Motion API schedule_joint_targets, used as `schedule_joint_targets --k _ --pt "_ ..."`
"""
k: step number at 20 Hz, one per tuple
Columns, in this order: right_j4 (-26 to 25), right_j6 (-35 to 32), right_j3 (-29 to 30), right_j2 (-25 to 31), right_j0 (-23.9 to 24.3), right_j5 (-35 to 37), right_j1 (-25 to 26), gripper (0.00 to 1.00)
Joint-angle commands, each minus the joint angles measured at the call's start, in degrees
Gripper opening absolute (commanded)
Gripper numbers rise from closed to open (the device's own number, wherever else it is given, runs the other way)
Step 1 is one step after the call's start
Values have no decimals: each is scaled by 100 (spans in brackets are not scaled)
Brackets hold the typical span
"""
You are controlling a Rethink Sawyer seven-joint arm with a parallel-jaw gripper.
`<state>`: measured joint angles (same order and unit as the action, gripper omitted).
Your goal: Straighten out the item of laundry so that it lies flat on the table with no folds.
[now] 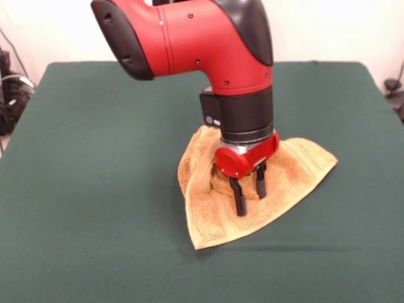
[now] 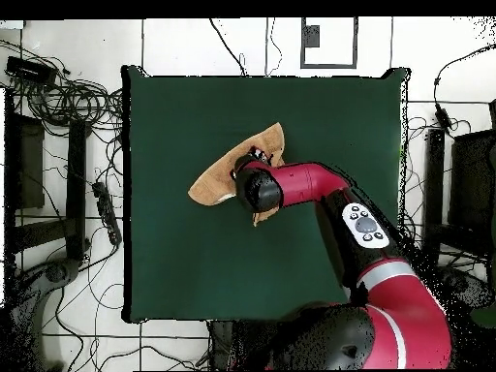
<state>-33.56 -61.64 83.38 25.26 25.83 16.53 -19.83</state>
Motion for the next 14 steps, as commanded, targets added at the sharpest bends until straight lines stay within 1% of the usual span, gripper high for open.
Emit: schedule_joint_targets --k 1,4,9,14 --pt "-178 -453 -426 300 -93 -428 1209 100" --pt "-181 -579 -379 278 -101 -613 1179 100" --pt "-118 -624 -364 304 -102 -625 1256 100" --pt "-54 -825 -299 147 -246 -752 1215 100"
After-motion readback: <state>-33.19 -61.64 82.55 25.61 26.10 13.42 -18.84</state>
